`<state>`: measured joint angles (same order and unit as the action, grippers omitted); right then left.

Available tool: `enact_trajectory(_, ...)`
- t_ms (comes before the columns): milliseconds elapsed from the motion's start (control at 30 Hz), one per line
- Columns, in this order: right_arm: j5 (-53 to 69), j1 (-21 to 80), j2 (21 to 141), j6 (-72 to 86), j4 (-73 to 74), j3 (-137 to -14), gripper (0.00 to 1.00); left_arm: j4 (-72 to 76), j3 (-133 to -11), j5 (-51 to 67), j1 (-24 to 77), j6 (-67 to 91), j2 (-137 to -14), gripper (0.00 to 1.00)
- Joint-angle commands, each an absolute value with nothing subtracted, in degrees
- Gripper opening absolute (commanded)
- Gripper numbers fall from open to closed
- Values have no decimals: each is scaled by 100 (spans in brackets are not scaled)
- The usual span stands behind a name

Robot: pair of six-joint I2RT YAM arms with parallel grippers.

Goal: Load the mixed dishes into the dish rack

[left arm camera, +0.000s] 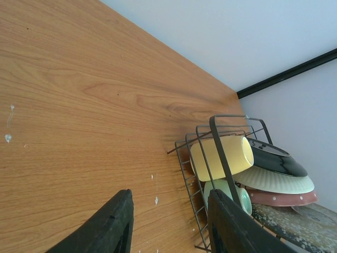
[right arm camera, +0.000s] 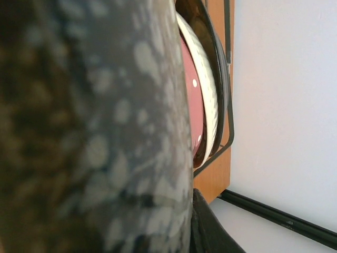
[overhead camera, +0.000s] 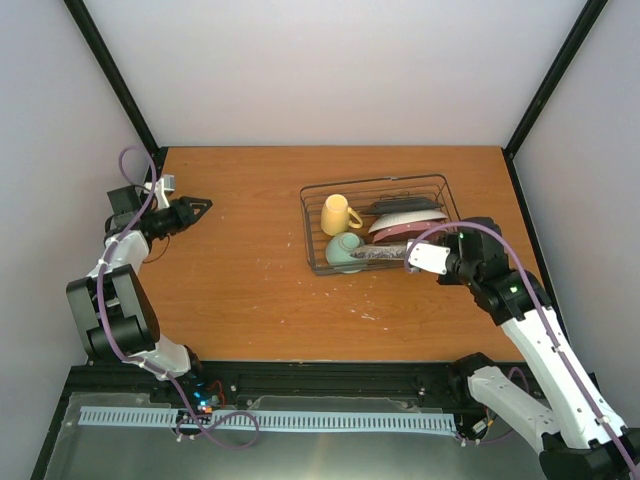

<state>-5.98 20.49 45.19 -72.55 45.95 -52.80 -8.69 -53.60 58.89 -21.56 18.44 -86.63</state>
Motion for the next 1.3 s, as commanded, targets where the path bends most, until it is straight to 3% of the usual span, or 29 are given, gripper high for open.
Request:
enact_trajectory(0,-597,1870,4492,-7429,2787,-5534,3,-747,-5351,5897,-2241,1714,-8668,39)
enact_trajectory(533,-736,1534,4858,-7435,2418,-5030,4,-733,-5344,5959,-2320,1724,-8721,43)
enact_trajectory(700,-810,1414,4694,-7222,2207,-4793,21,-752,-5366,5959,-2327,1696,-8780,45)
enact_trajectory(767,-852,1406,4600,-7175,2180,-4702,37,-748,-5377,5961,-2323,1705,-8810,45)
enact_trajectory(1267,-927,1134,3911,-6929,2439,-4451,61,-773,-5406,5948,-2334,1702,-8899,49)
